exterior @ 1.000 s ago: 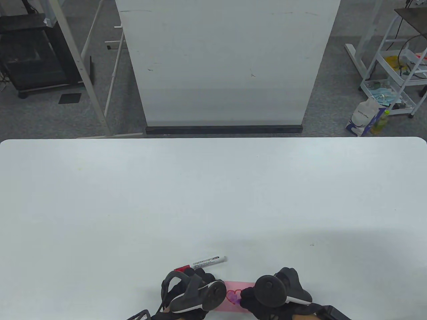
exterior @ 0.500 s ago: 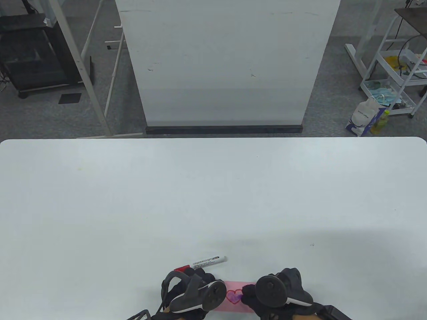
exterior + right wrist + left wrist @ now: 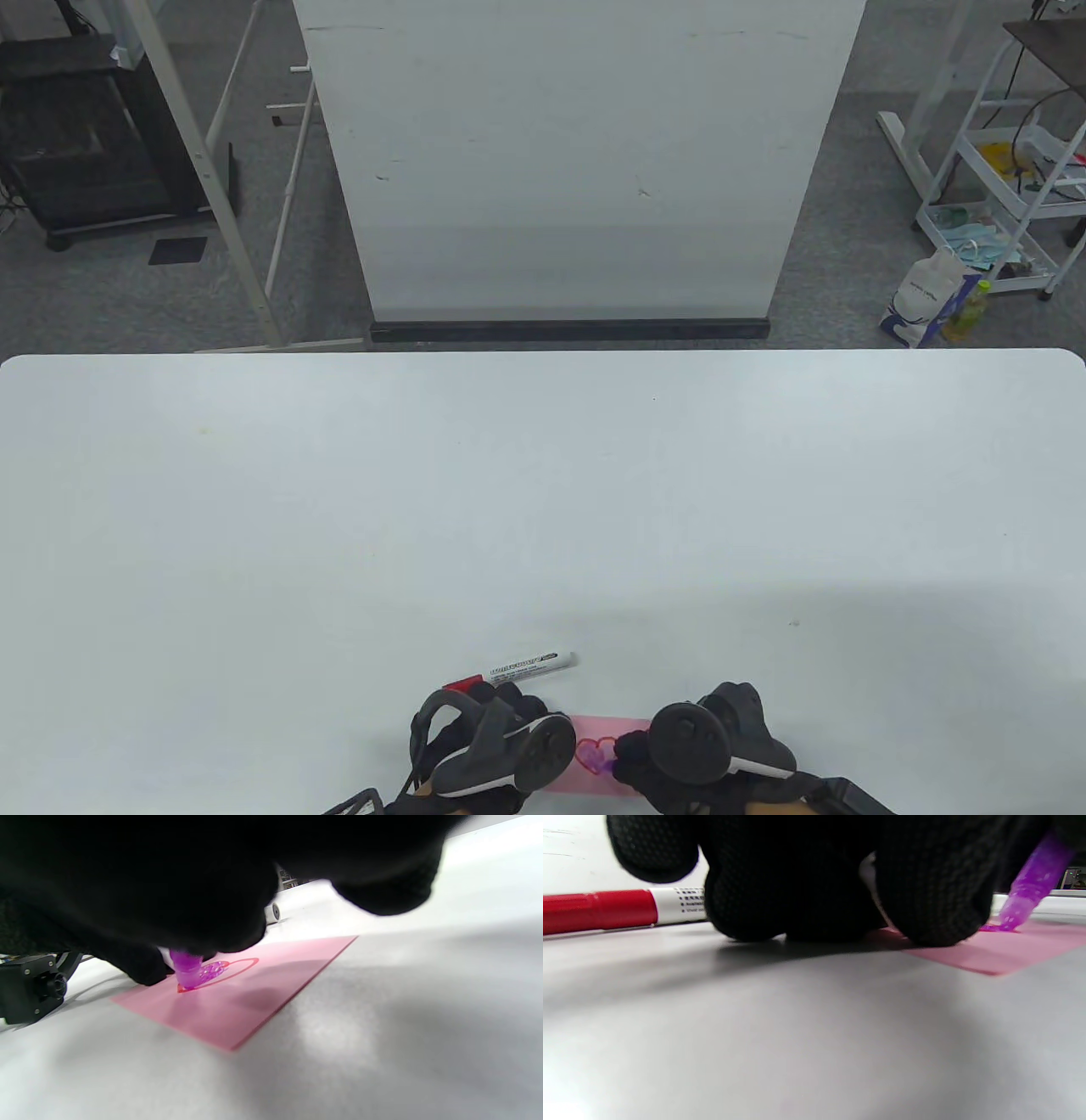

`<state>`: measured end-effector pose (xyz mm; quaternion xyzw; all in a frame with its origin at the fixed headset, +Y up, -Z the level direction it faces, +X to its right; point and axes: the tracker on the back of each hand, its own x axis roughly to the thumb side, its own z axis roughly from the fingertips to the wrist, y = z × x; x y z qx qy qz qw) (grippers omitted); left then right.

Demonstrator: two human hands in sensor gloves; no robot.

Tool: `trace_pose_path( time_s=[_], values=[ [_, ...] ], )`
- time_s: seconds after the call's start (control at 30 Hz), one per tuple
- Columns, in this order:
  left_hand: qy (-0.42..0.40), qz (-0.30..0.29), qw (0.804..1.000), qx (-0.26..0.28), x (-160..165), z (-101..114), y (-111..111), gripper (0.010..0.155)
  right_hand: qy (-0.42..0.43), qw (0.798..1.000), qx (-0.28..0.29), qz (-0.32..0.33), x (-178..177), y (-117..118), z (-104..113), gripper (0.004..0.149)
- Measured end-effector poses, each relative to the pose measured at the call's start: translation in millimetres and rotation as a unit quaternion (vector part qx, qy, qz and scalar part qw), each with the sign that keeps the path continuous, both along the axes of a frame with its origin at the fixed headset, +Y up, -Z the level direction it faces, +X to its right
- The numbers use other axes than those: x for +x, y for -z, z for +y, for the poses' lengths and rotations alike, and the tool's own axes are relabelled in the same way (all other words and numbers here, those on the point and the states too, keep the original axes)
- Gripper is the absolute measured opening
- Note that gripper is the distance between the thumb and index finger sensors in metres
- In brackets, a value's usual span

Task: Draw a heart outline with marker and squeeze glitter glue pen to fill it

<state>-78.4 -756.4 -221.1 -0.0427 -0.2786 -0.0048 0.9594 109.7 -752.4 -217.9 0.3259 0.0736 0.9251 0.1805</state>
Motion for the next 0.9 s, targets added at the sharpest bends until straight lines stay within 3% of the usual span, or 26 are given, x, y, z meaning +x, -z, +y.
trace_pose_path(
  time_s=[0.33,0.67,0.8,0.9],
  values=[
    [0.000,0.000,1.000,0.000,0.0,-0.1,0.1,0.045,-0.001,1.000,-0.005,0.001,1.1,0.2,0.2,0.041],
    [0.000,0.000,1.000,0.000,-0.1,-0.2,0.2,0.045,-0.018,0.998,0.042,-0.032,4.2,2.0,2.4,0.041],
    [0.000,0.000,1.000,0.000,-0.1,-0.2,0.2,0.045,-0.002,1.000,0.001,-0.001,5.6,3.0,-0.3,0.041],
    [0.000,0.000,1.000,0.000,-0.2,-0.2,0.2,0.045,-0.009,1.000,0.021,-0.016,3.5,2.0,-0.3,0.041]
  ],
)
